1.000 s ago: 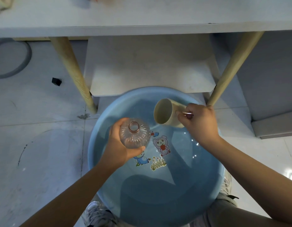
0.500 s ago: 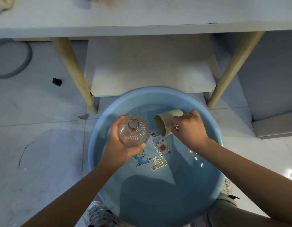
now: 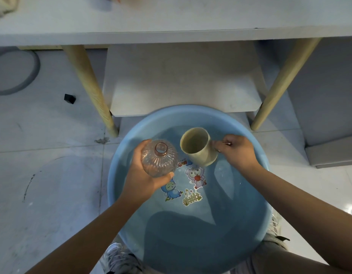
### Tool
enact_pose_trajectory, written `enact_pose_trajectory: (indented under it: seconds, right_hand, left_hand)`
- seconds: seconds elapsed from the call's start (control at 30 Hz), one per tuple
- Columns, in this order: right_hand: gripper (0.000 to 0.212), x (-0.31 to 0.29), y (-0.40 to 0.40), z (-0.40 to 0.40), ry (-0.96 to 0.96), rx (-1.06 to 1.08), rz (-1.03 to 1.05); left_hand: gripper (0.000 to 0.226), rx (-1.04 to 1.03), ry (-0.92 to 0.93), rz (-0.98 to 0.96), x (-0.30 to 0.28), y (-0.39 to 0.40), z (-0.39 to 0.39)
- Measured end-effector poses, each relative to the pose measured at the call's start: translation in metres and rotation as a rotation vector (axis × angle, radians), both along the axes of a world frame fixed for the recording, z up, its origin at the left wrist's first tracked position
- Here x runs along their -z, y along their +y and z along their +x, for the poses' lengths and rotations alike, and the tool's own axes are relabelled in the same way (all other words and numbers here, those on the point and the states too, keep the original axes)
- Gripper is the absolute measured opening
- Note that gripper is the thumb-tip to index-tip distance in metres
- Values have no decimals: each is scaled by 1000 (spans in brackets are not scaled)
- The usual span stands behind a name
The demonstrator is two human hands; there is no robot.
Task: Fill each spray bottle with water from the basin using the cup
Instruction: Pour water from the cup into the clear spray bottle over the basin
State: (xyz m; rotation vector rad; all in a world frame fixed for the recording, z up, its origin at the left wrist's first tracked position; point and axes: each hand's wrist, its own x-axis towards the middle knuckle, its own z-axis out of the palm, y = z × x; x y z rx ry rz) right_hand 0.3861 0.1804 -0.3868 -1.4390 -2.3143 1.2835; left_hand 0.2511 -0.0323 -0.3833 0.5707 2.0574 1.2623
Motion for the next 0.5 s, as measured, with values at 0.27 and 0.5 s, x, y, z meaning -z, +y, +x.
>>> enact_pose_trajectory:
  seconds: [0.27,0.5]
  right_hand:
    - [40,-30,-1,4,181,117,8]
    - [36,-67,-12,-5,335,-182,528]
  left_hand:
    - [92,-11,-14,8,0,1,-1]
    - [93,29,-52,14,1,3,1]
